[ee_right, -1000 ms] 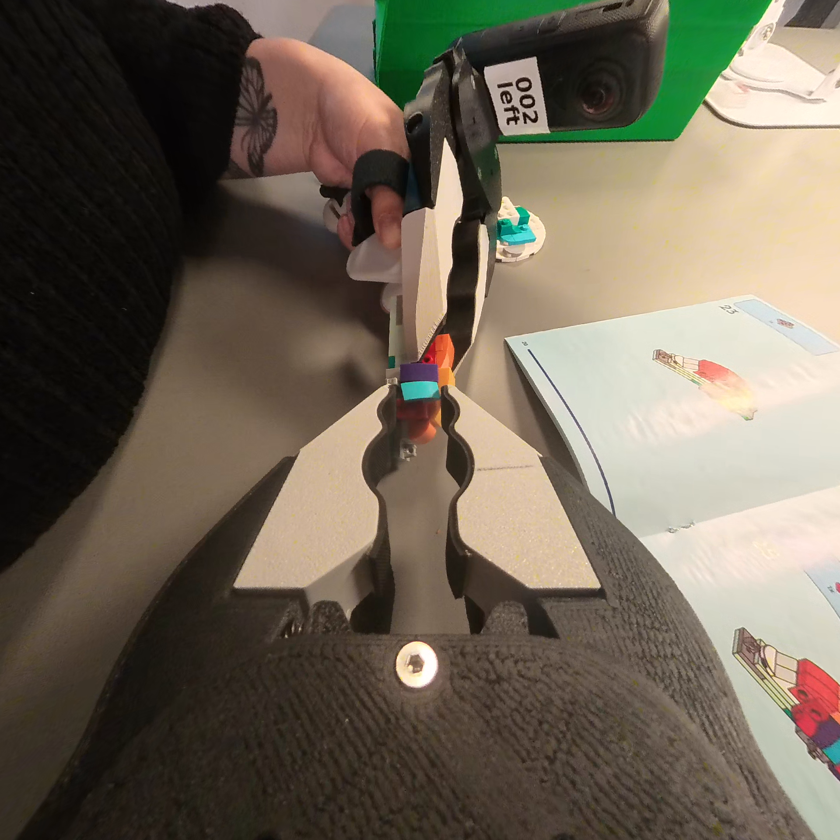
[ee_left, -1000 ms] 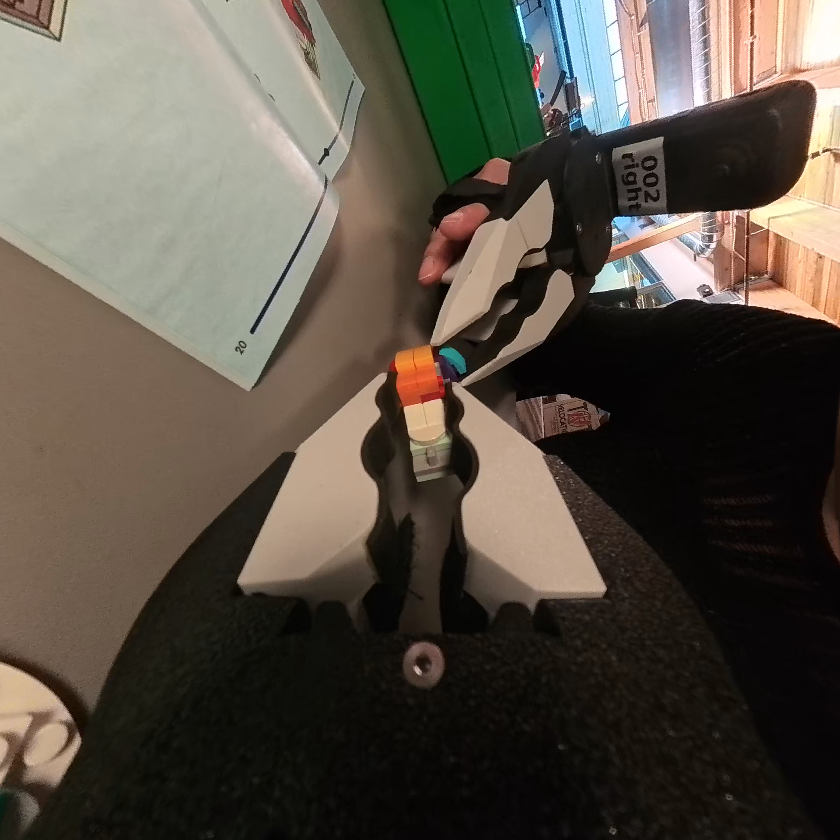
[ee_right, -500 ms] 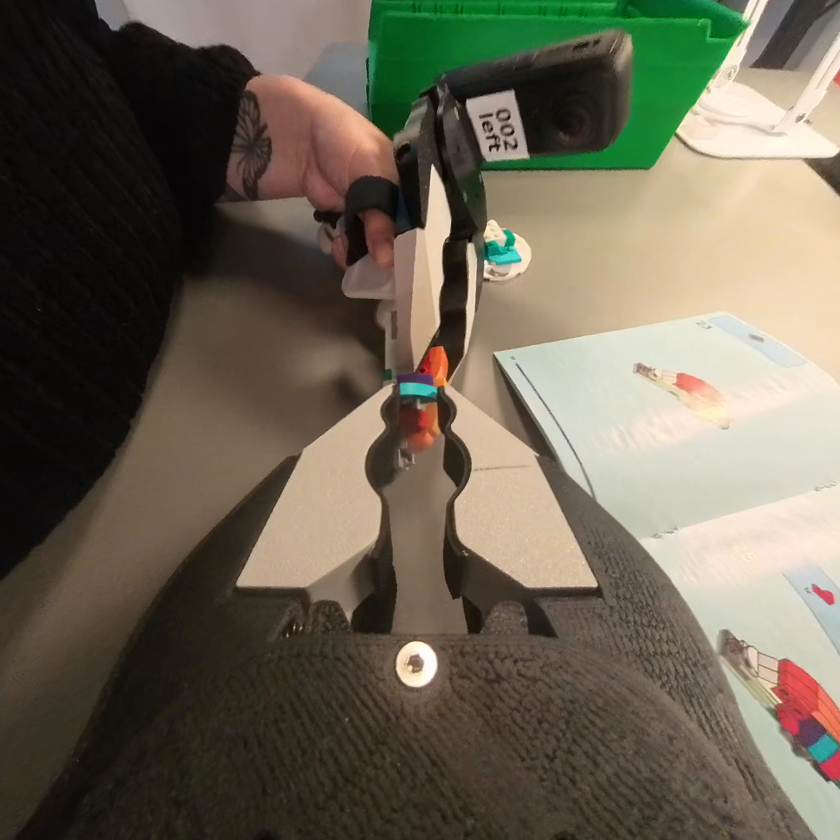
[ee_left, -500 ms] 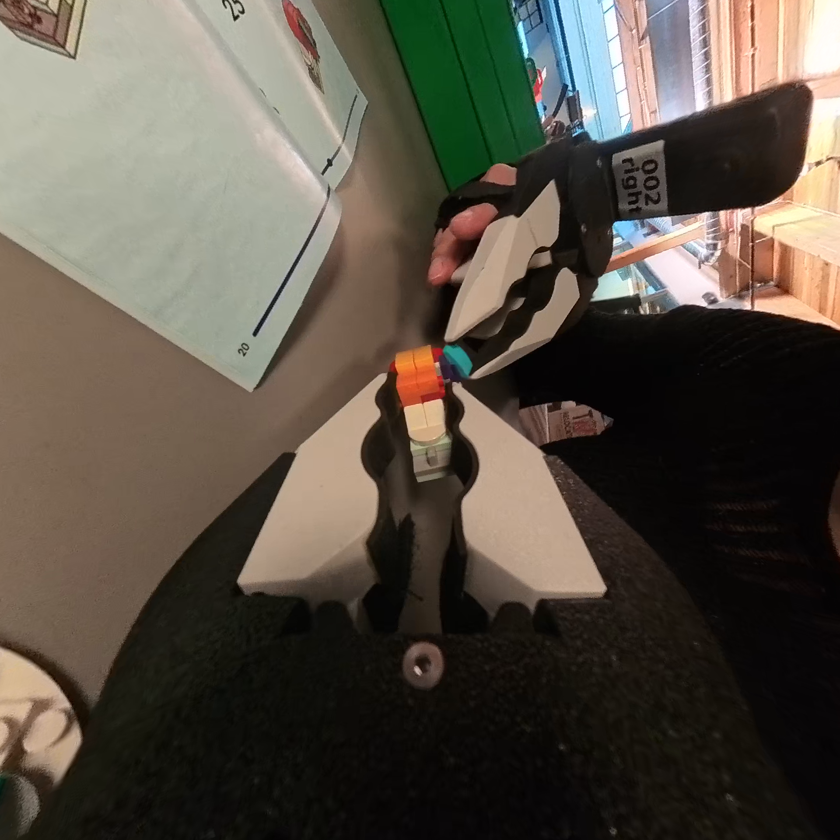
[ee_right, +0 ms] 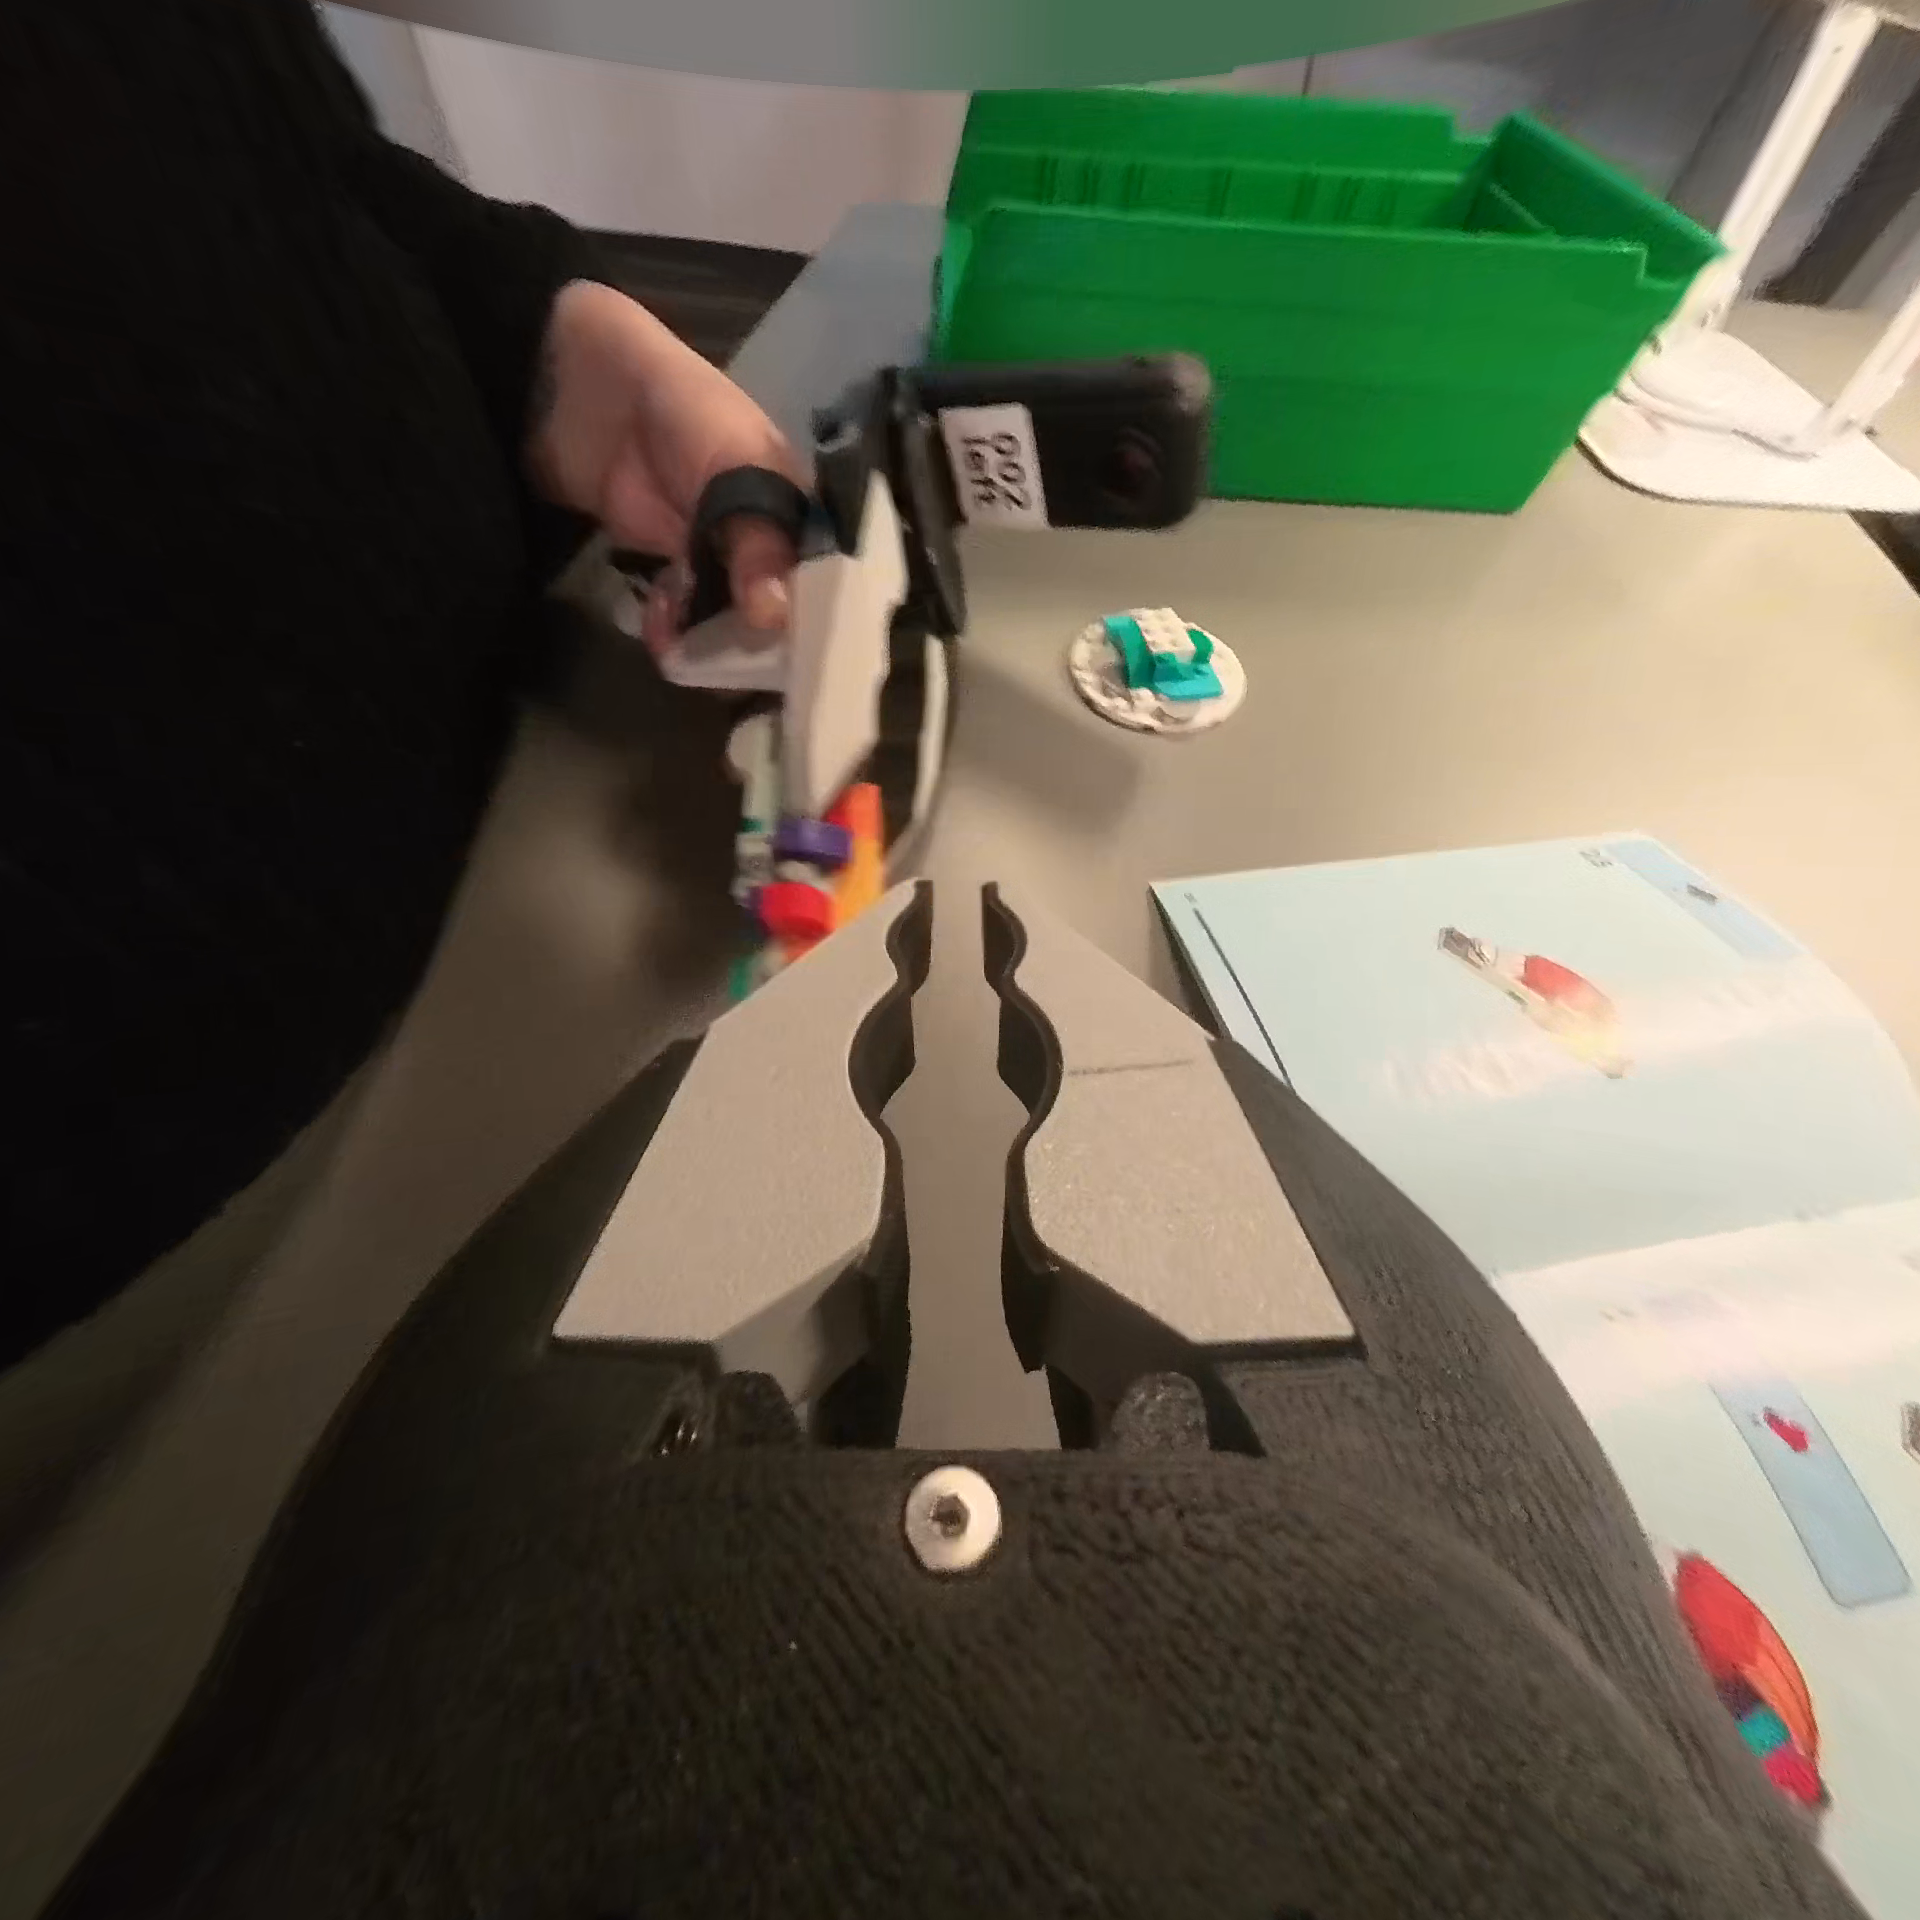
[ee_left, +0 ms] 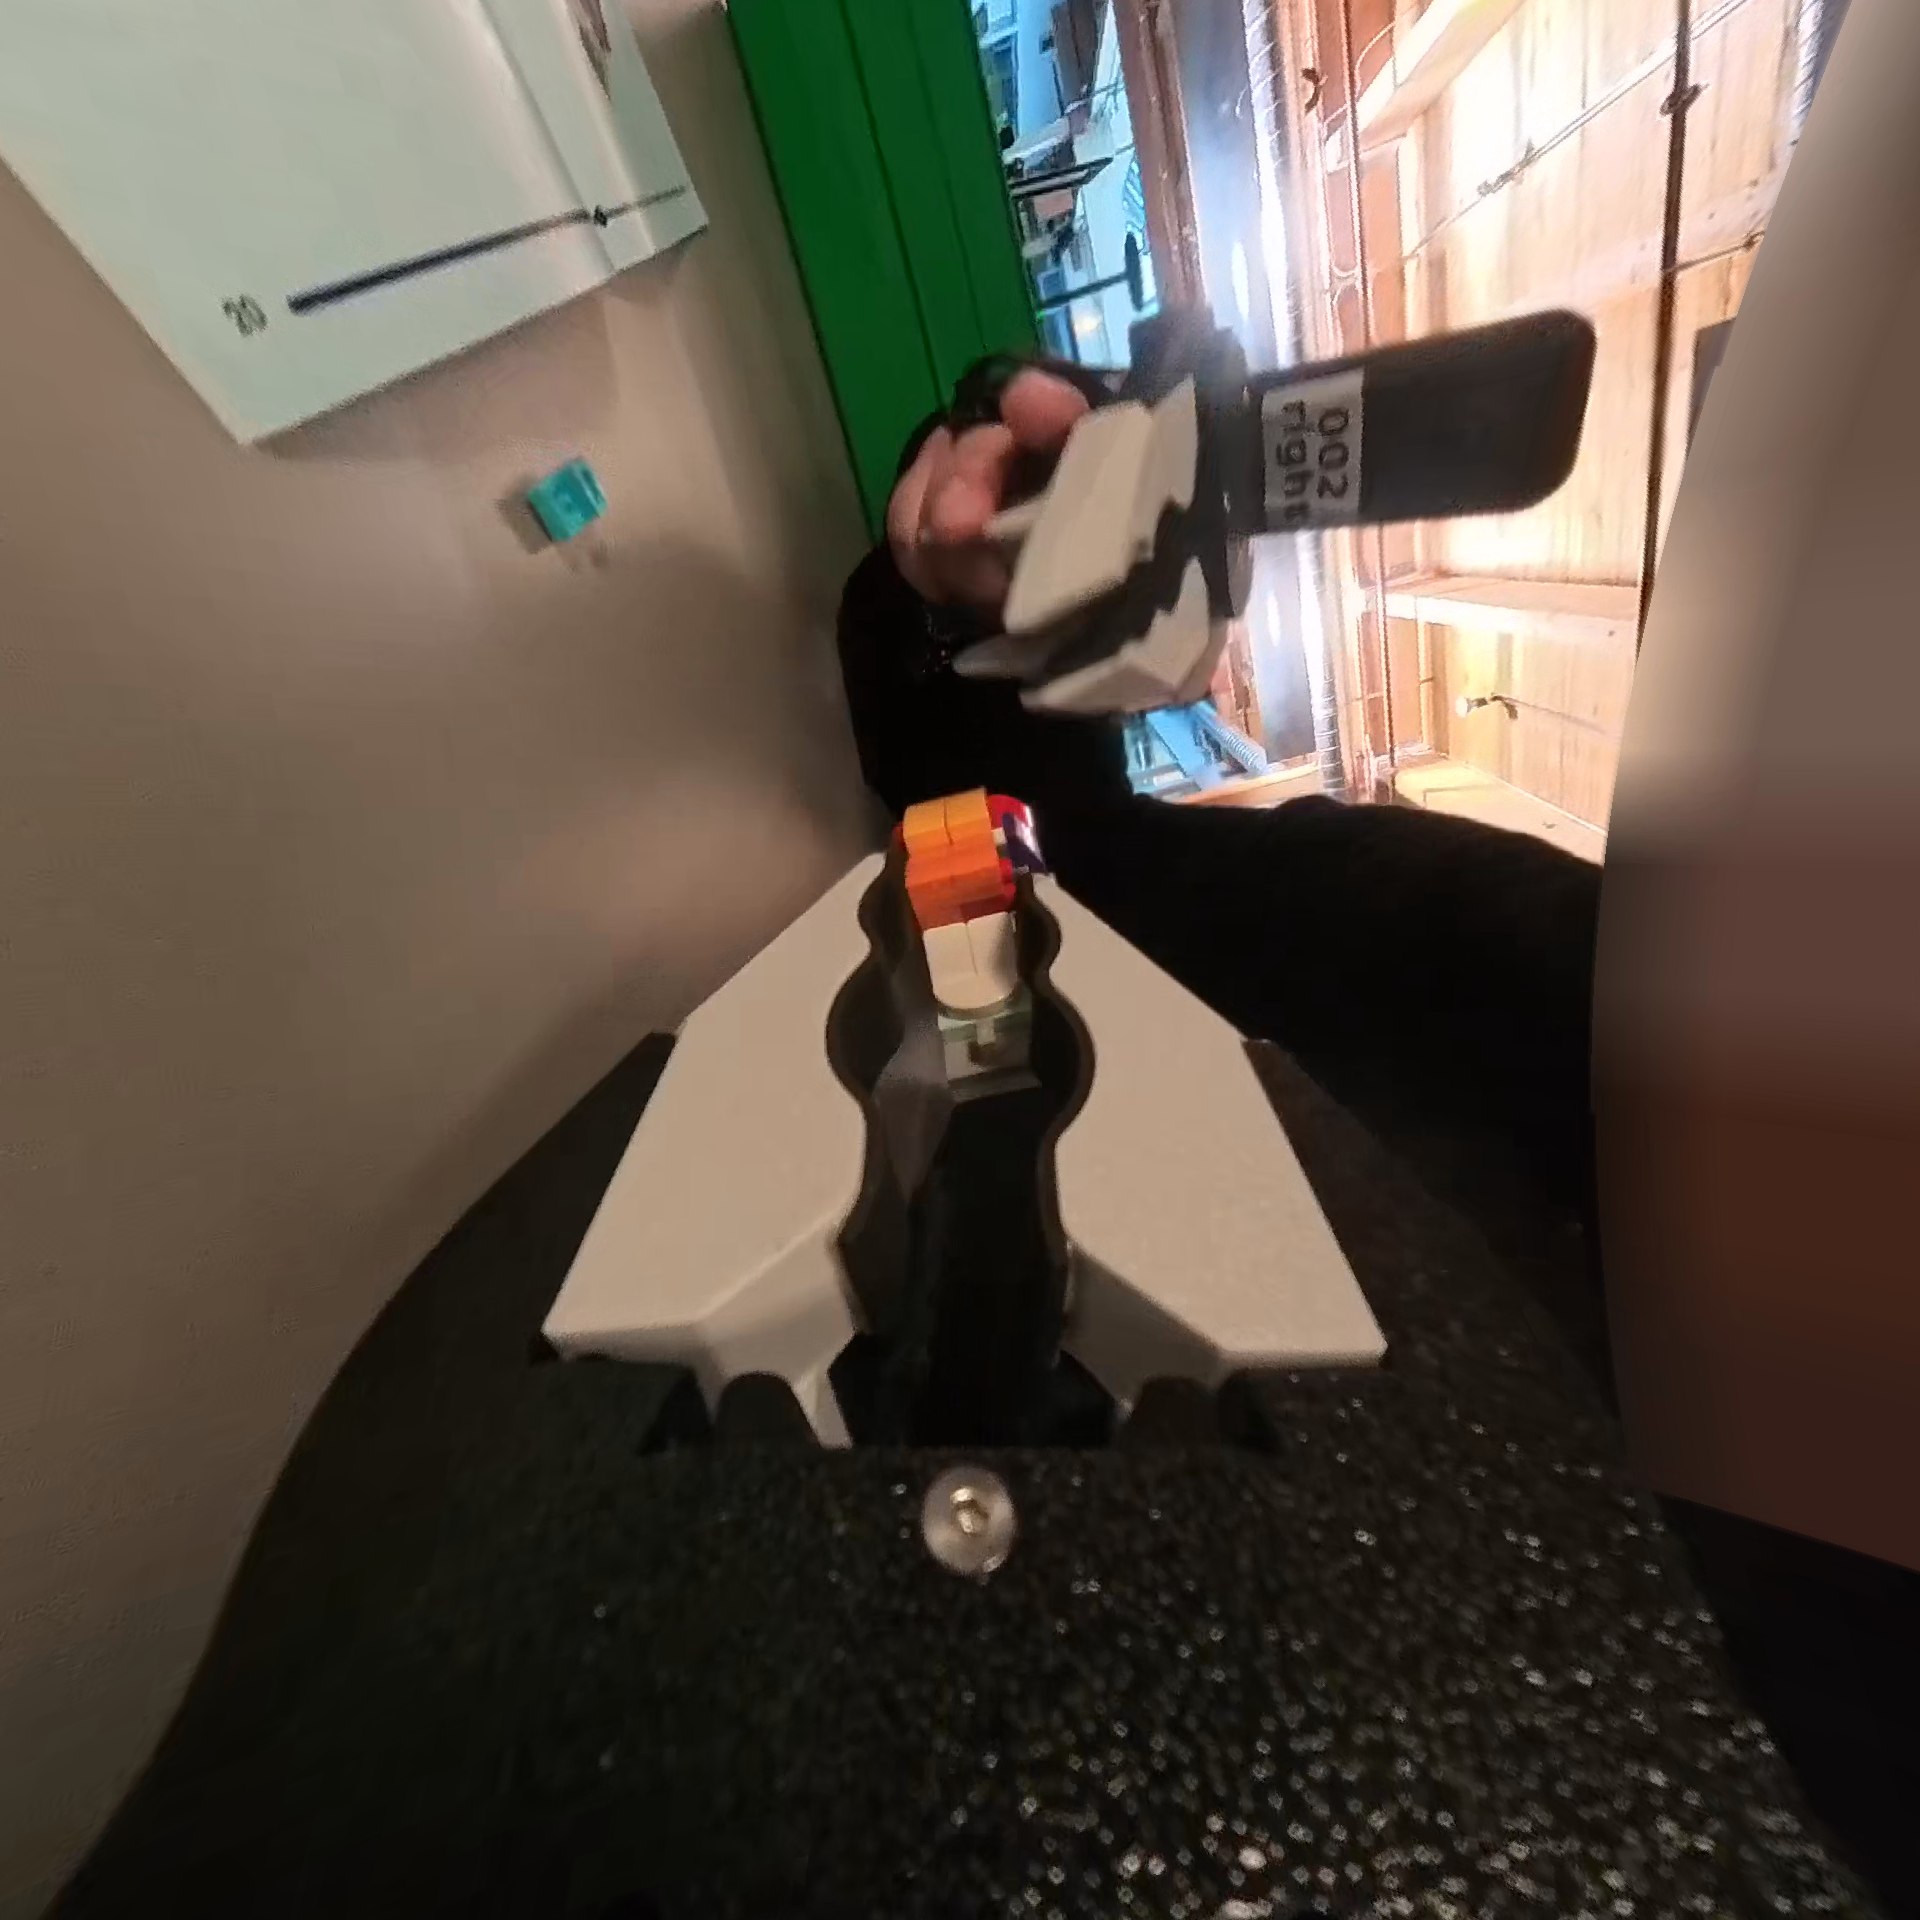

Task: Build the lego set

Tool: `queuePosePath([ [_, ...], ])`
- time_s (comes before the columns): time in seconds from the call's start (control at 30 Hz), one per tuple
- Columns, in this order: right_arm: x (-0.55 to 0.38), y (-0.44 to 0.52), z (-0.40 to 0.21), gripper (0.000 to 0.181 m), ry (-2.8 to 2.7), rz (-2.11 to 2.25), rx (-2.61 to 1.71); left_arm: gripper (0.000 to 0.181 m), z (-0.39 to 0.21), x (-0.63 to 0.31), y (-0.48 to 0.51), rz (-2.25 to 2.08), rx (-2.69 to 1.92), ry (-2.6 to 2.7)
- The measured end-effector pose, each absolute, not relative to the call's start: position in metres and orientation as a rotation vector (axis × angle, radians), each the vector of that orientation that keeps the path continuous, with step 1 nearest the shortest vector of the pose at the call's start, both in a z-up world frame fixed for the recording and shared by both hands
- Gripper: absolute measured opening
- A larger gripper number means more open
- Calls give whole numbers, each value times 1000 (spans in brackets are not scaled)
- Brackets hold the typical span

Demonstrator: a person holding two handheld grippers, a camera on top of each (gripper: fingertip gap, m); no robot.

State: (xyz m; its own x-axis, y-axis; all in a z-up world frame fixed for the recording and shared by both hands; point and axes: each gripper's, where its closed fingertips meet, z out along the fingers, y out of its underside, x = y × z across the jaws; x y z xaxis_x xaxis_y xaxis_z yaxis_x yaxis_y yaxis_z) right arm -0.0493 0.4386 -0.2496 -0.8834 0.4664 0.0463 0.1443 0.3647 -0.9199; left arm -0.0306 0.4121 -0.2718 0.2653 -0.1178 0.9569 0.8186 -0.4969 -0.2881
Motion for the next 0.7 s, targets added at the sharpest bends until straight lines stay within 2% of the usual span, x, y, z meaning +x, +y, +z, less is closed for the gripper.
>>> queuePosePath([
  [0.13, -79, 468, -280, 12, -2323, 1298, -818, 18, -280, -34, 401, -1291, -1732, -666],
  [0.4, -89, 460, -314, 24, -2447, 1166, -836, 18, -280, -42, 397, -1288, -1697, -693],
  [0.53, -92, 458, -316, 22, -2486, 1171, -809, 18, -279, -42, 397, -1292, -1691, -689],
  [0.7, -91, 455, -318, 6, -2522, 1134, -711, 18, -279, -40, 396, -1292, -1700, -676],
])
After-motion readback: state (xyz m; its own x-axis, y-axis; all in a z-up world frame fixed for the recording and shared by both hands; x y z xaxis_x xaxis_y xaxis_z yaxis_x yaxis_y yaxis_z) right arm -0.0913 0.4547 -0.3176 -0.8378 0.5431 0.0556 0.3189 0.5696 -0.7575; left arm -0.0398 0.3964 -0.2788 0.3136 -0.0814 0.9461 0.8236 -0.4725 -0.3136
